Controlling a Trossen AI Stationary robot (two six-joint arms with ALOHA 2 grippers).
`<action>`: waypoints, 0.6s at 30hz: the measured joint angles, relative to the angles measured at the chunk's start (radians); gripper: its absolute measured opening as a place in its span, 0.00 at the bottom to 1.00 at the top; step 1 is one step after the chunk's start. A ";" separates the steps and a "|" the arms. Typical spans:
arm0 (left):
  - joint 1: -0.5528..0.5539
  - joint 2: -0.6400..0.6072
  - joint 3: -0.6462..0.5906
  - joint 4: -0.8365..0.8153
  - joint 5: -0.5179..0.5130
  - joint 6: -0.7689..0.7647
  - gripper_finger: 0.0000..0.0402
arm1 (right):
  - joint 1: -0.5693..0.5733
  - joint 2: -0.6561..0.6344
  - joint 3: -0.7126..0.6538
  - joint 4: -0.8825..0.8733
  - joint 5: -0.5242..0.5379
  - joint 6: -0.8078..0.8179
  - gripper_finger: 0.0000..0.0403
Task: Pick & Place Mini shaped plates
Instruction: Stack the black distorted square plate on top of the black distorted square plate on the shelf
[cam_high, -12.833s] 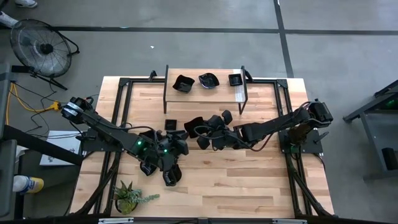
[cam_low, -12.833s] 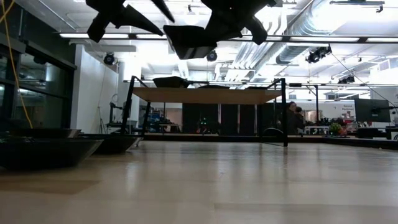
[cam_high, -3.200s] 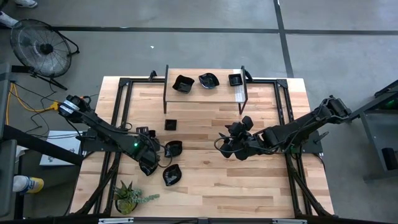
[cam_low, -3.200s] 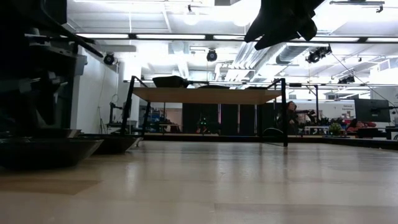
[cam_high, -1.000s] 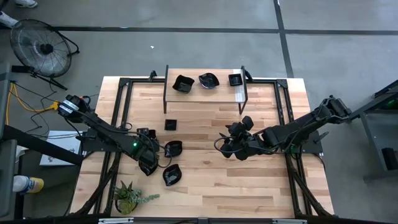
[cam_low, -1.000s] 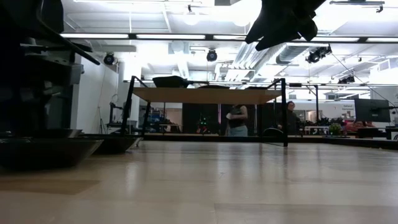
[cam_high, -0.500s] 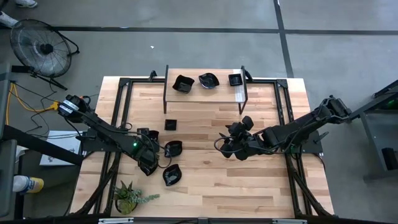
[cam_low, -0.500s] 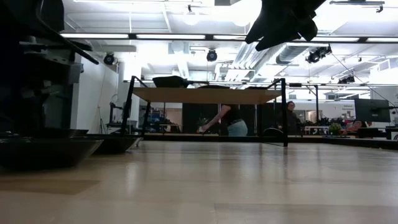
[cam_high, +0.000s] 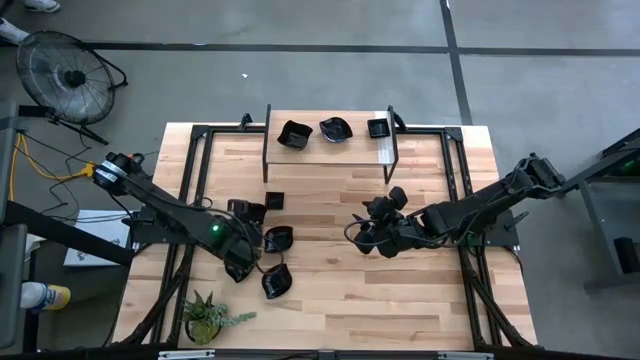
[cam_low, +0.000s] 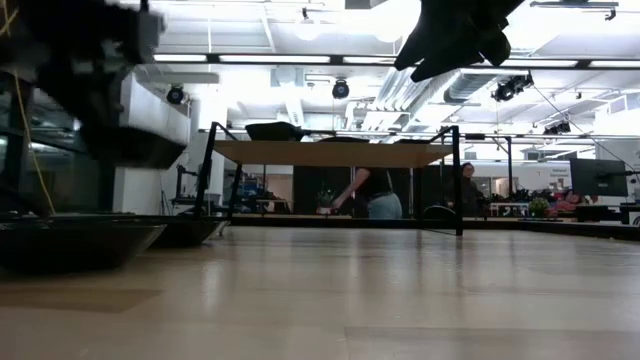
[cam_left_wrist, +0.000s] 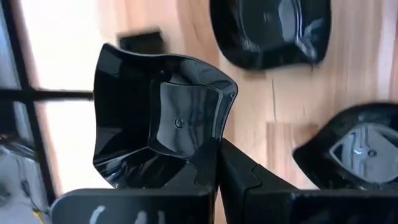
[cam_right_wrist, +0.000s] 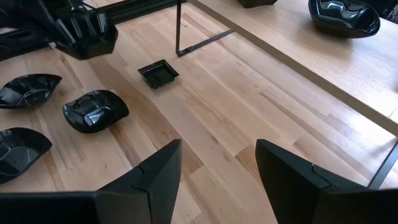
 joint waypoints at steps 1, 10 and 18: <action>0.000 0.000 0.020 -0.007 -0.014 0.009 0.00 | 0.000 0.000 0.000 0.000 0.000 0.000 0.50; 0.090 0.000 0.160 -0.025 -0.085 0.177 0.00 | 0.000 0.000 0.000 -0.003 0.000 0.000 0.50; 0.273 0.000 0.236 -0.007 -0.097 0.420 0.00 | 0.000 0.000 0.000 -0.003 0.000 0.000 0.50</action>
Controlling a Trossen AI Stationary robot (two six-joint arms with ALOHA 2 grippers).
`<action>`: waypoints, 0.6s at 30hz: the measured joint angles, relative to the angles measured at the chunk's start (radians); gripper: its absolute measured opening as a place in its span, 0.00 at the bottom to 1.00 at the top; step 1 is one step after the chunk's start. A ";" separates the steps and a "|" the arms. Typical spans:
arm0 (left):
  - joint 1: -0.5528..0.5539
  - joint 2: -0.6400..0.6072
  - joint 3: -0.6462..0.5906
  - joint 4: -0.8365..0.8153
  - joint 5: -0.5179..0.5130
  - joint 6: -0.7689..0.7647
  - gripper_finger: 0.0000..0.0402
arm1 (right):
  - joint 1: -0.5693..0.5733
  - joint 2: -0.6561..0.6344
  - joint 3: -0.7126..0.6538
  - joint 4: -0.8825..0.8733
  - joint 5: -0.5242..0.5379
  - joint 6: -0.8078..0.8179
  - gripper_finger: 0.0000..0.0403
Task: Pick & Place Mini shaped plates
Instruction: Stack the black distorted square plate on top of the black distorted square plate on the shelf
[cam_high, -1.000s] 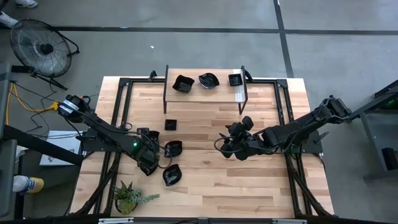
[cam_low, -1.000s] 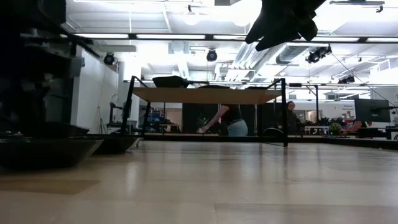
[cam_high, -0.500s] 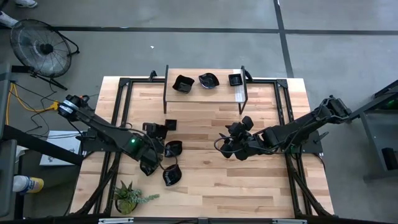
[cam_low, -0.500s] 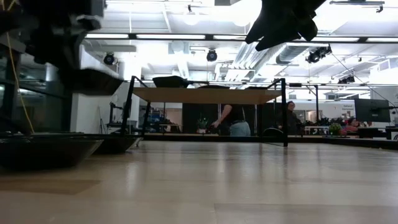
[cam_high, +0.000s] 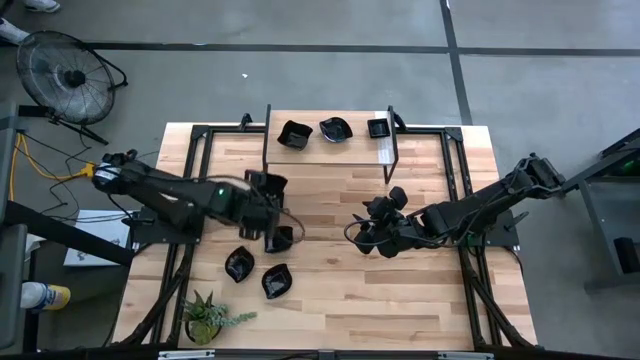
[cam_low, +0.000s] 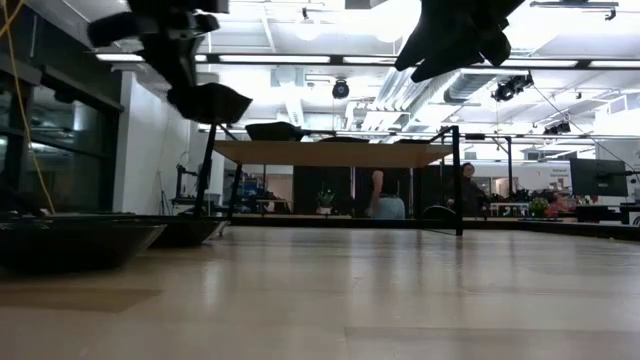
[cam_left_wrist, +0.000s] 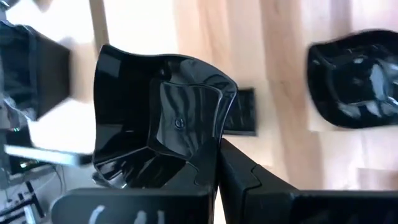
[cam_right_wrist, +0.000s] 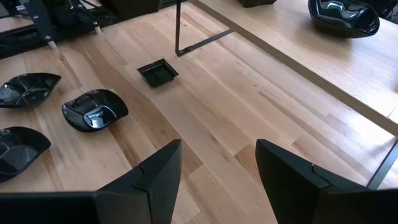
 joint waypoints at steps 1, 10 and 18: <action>0.022 0.000 0.007 0.015 0.003 0.034 0.00 | 0.000 0.000 0.000 0.000 0.000 -0.003 0.50; 0.181 0.000 0.108 0.094 0.025 0.294 0.00 | 0.000 0.000 0.000 0.000 0.000 -0.007 0.50; 0.288 0.000 0.179 0.198 0.024 0.528 0.00 | -0.001 0.000 -0.053 0.063 -0.001 -0.007 0.50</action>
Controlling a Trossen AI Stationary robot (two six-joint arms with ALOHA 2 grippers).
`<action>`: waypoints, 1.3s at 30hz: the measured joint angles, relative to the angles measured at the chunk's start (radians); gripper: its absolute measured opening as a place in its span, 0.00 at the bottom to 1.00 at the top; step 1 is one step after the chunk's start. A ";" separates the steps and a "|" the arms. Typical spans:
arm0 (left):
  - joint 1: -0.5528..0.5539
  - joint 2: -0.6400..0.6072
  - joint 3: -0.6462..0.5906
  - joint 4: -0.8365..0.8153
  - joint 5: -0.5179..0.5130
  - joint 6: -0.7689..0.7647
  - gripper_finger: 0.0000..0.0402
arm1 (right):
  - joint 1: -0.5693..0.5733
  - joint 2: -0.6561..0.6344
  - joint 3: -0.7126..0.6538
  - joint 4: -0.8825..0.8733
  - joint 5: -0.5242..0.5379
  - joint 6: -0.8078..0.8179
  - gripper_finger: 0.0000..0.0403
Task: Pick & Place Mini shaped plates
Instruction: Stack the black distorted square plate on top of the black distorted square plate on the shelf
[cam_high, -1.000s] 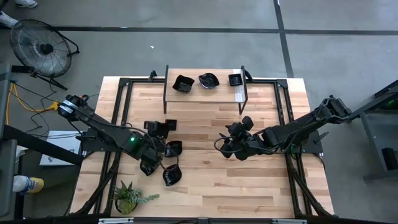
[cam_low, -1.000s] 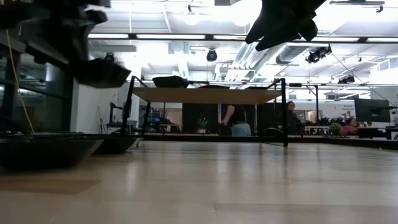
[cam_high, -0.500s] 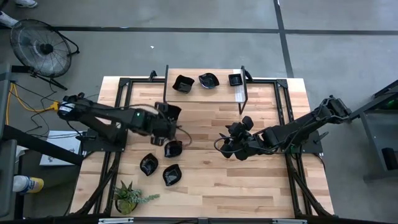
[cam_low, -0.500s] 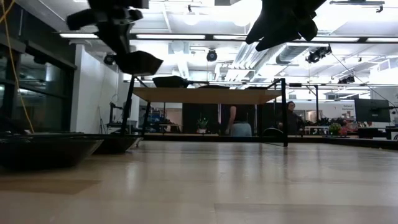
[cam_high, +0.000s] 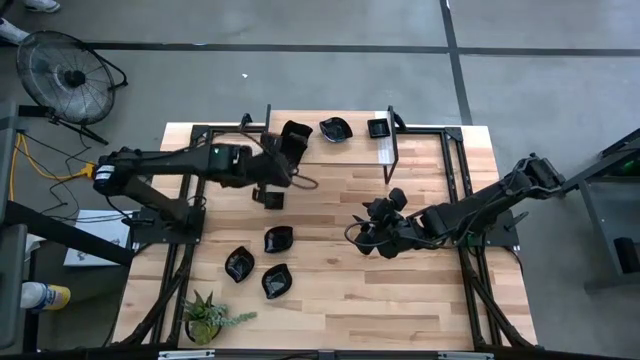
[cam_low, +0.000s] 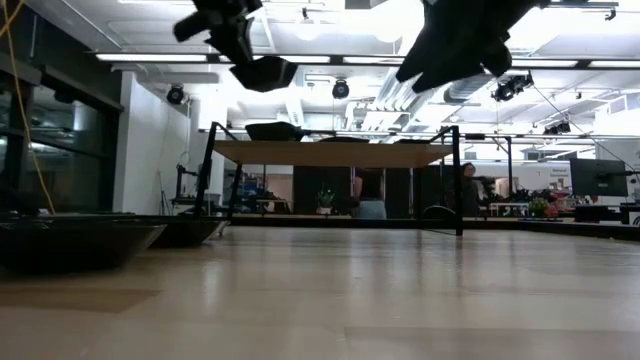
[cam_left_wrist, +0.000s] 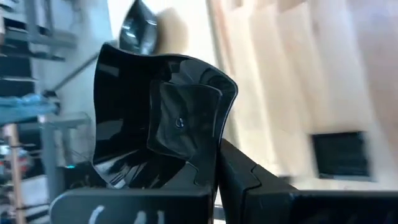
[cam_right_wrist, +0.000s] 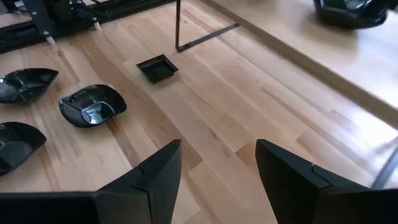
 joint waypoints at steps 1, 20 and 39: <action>0.016 0.000 0.001 0.021 0.000 0.033 0.00 | -0.001 0.000 -0.013 0.019 -0.004 0.000 0.50; 0.361 0.022 0.001 0.183 0.304 0.297 0.00 | -0.002 0.000 -0.075 0.104 -0.004 -0.003 0.50; 0.381 0.105 0.000 0.195 0.344 0.281 0.00 | -0.002 0.000 -0.075 0.103 -0.004 -0.009 0.50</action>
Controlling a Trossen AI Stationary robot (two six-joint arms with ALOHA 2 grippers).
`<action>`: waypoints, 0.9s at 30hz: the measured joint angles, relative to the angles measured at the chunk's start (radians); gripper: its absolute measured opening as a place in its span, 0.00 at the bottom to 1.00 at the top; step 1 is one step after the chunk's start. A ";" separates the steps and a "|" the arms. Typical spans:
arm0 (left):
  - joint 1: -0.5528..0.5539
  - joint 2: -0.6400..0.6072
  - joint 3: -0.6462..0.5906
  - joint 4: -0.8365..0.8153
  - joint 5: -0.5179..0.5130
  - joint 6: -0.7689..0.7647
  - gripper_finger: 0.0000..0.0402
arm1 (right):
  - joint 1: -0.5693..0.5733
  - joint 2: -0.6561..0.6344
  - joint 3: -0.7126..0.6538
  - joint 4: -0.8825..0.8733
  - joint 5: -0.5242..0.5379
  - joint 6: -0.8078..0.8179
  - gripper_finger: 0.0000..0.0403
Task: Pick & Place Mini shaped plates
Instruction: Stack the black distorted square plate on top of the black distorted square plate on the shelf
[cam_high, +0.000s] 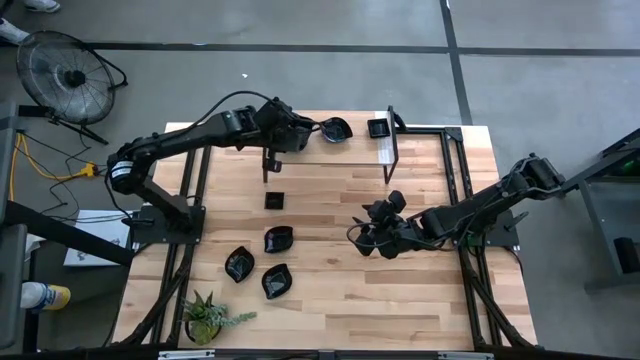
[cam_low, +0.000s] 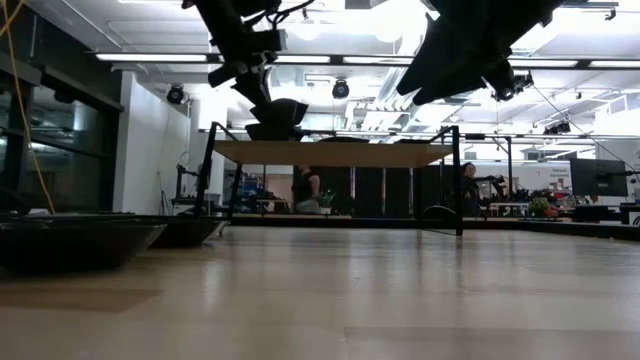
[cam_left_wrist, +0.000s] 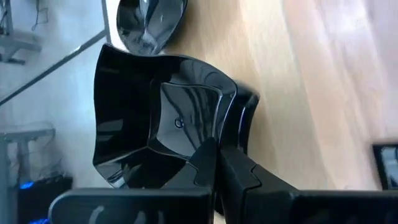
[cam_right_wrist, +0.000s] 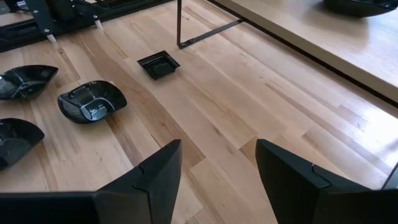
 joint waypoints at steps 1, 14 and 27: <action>0.000 0.000 0.000 -0.004 -0.009 0.000 0.00 | 0.000 0.000 0.000 0.000 0.000 0.001 0.50; 0.000 0.000 0.000 -0.028 0.003 -0.002 0.00 | 0.000 0.000 0.000 0.000 0.000 0.002 0.50; 0.000 0.000 0.000 -0.028 0.010 -0.002 0.00 | 0.000 0.000 0.000 0.000 0.000 0.000 0.50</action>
